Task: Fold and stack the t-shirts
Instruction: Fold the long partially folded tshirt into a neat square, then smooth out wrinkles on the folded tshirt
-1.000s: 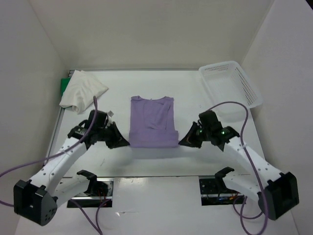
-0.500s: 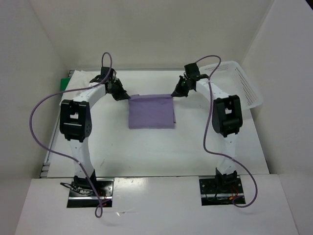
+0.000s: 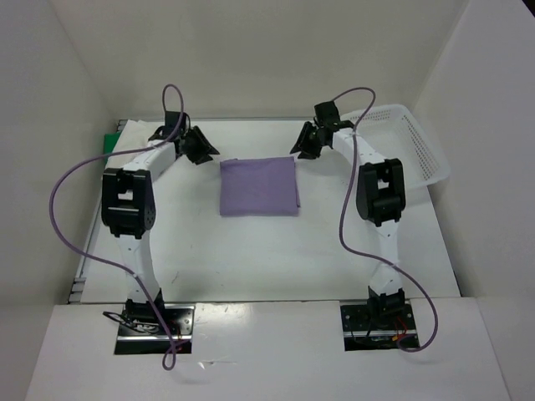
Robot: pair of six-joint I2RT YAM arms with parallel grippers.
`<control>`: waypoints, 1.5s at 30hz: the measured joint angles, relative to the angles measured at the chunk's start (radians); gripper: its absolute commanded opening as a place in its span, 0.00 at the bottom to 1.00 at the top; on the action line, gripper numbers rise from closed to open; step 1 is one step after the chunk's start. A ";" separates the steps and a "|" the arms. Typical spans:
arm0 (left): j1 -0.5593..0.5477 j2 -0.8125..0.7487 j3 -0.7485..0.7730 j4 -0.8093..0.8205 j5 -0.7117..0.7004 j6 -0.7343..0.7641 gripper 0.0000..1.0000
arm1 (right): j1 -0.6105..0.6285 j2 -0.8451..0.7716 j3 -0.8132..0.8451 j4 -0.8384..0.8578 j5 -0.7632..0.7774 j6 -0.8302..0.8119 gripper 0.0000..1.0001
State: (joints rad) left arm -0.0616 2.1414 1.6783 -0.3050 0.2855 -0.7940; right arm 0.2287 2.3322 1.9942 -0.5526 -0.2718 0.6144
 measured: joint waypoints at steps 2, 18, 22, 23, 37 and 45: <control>-0.001 -0.086 -0.086 0.043 0.002 -0.008 0.43 | 0.007 -0.078 -0.088 0.008 0.005 -0.003 0.30; -0.147 -0.348 -0.727 0.260 0.125 -0.071 0.43 | 0.132 -0.299 -0.682 0.182 -0.138 0.040 0.00; -0.151 -0.453 -0.868 0.259 0.121 -0.071 0.51 | 0.129 -0.337 -0.753 0.240 -0.140 0.050 0.00; -0.151 -0.482 -0.903 0.253 0.131 -0.073 0.53 | 0.129 -0.352 -0.774 0.251 -0.140 0.051 0.00; -0.153 -0.483 -0.560 0.187 0.123 -0.069 0.52 | 0.122 -0.323 -0.475 0.143 -0.131 0.002 0.00; -0.143 0.017 -0.159 0.246 0.143 -0.074 0.47 | 0.066 -0.099 -0.252 0.141 -0.127 -0.003 0.00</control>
State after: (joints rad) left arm -0.2047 2.1586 1.5196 -0.0586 0.4290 -0.8680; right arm 0.2943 2.2330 1.7420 -0.4118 -0.3992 0.6109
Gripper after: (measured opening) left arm 0.477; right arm 0.001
